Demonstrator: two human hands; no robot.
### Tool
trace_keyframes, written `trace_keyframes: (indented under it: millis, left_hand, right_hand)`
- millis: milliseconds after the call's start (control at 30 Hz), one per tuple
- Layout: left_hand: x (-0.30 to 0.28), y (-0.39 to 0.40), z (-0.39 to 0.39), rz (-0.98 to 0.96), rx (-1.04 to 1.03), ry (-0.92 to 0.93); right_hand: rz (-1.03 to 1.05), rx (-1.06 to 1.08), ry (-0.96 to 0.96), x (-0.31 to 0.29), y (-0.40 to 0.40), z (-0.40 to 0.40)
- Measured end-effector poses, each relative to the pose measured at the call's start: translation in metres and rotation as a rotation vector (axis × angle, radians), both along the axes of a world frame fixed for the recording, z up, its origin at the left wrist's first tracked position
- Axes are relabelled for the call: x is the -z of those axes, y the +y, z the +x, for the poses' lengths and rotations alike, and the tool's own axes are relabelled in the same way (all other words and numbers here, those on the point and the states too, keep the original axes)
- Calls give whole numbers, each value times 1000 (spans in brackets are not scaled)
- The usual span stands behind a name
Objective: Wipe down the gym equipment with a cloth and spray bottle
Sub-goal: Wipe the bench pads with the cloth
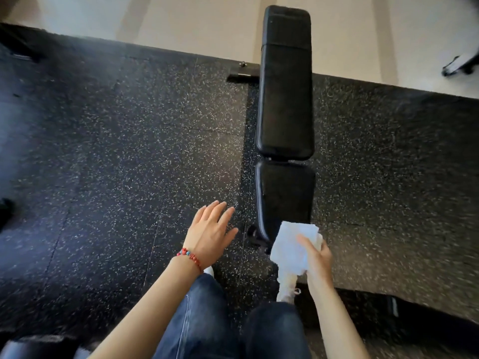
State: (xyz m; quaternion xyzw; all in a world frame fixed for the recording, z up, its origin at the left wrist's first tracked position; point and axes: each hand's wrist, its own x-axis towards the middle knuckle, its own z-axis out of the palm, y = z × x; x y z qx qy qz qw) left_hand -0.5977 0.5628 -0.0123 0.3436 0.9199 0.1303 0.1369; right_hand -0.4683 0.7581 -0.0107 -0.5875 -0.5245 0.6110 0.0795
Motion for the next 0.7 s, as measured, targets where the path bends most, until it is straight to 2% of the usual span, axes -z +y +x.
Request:
trace_keyframes:
  millis: [200,433,600,700]
  left_hand:
    - [21,54,15,-41,-111,-46]
    - [57,148,61,-98,-454,-114]
    - [95,193,98,-77,-635,-165]
    - [130,203,110,-59,-708,-165]
  right_hand:
    - [2,-172,-52,16,63,-10]
    - [-5,-590,-147,51,174,-32]
    - [38,-824,-108,91,215,-45]
    - [12,-892,-85,131,219,-49]
